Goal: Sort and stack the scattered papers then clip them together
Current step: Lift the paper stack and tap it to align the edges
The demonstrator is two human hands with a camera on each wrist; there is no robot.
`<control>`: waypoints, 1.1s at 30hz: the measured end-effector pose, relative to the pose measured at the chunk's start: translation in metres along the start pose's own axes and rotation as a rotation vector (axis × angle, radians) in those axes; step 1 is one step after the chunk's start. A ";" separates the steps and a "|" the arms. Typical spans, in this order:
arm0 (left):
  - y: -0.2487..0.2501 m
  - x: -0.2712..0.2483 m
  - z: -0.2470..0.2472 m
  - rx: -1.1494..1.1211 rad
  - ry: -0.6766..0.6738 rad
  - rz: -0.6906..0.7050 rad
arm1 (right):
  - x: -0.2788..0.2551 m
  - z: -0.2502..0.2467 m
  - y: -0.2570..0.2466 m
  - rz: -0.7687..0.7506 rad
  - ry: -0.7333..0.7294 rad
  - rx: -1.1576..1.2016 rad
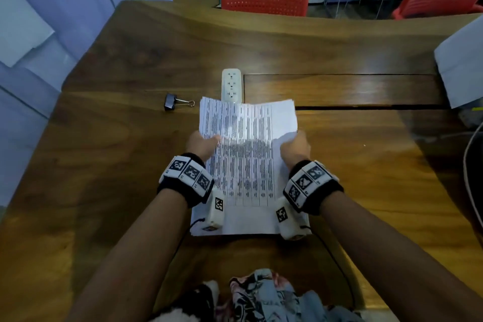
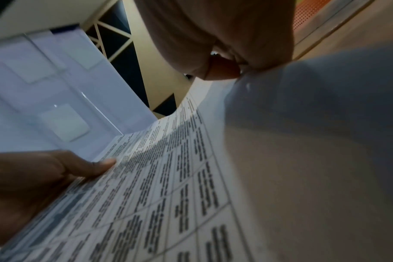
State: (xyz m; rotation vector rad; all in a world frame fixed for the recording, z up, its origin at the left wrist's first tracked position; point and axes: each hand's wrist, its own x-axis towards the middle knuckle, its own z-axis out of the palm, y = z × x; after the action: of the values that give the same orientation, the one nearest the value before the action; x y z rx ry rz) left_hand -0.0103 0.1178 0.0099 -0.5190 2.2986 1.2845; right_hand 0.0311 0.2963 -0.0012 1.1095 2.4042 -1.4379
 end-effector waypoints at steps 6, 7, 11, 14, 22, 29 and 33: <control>-0.027 0.014 0.007 0.052 0.000 -0.134 | -0.001 0.025 0.017 -0.046 -0.066 -0.166; -0.030 0.016 0.009 0.055 0.016 -0.141 | 0.000 0.027 0.018 -0.050 -0.069 -0.220; -0.034 0.017 0.021 0.056 0.160 -0.109 | -0.002 0.032 0.019 -0.073 -0.075 -0.376; -0.036 0.016 0.029 0.097 0.219 -0.082 | -0.001 0.034 0.018 -0.086 -0.079 -0.381; -0.041 0.022 0.030 0.098 0.243 -0.077 | 0.006 0.027 0.024 -0.189 -0.128 -0.319; -0.037 0.029 0.019 0.106 0.195 -0.068 | 0.011 0.024 0.019 -0.203 -0.138 -0.408; -0.018 0.036 0.011 0.229 0.209 0.060 | 0.010 0.027 0.000 -0.276 -0.131 -0.572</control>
State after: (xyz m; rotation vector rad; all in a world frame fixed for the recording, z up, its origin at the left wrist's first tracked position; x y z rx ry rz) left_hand -0.0281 0.1142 -0.0277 -0.5295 2.6105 1.0148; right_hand 0.0172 0.2795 -0.0199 0.5499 2.6828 -0.7467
